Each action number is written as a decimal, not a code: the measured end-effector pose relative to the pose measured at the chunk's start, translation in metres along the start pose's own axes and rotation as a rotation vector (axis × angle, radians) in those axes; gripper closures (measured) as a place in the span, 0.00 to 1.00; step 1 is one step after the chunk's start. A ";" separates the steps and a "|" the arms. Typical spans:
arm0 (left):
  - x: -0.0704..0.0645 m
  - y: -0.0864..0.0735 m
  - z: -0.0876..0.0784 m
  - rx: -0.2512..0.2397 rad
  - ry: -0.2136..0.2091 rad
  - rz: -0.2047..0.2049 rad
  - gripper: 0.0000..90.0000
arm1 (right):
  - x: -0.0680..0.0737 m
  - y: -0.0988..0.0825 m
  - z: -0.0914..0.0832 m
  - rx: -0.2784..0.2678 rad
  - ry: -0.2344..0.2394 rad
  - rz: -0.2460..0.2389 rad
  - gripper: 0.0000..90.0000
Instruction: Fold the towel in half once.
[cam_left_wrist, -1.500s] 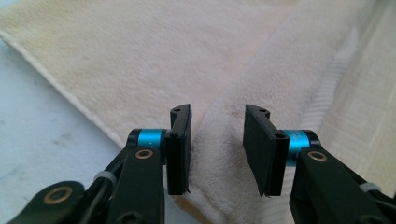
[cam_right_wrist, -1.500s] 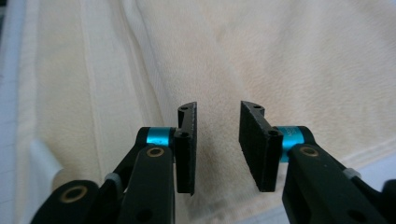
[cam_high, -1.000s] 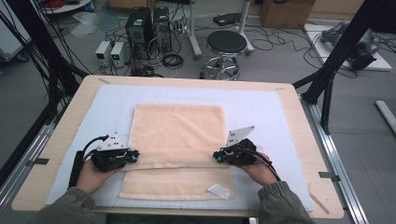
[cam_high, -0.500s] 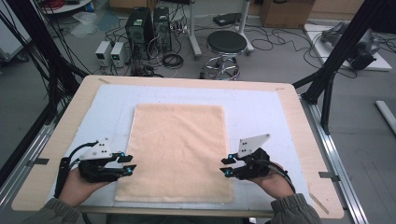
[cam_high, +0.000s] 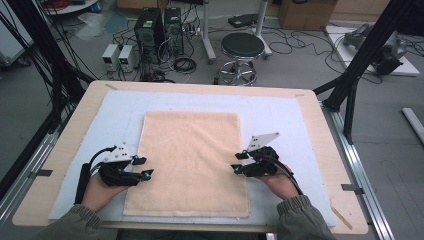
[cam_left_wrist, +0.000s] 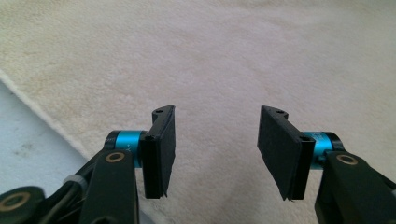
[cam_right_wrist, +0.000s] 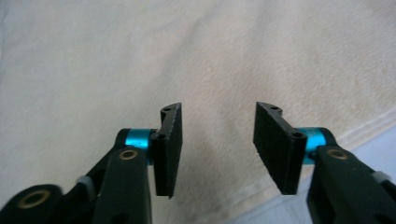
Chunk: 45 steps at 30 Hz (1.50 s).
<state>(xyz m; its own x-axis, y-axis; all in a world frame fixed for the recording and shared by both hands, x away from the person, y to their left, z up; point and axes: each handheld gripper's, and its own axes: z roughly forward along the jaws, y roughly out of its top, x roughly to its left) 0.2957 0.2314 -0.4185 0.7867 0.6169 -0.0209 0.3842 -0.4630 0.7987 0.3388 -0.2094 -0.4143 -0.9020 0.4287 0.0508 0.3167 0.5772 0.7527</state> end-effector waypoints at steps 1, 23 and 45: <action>0.001 0.000 0.001 -0.008 0.003 -0.010 0.49 | -0.002 0.001 0.001 -0.011 -0.002 0.009 0.52; 0.053 0.036 0.003 -0.065 0.164 -0.101 0.35 | -0.045 0.049 0.021 -0.056 -0.146 0.085 0.26; 0.070 0.060 0.006 -0.090 0.176 -0.107 0.36 | -0.070 0.060 0.020 -0.066 -0.163 0.129 0.26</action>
<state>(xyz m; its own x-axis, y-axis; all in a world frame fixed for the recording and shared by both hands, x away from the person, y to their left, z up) 0.3768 0.2437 -0.3756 0.6442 0.7648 -0.0095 0.4104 -0.3351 0.8481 0.4270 -0.1911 -0.3854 -0.7940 0.6062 0.0468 0.4020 0.4657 0.7883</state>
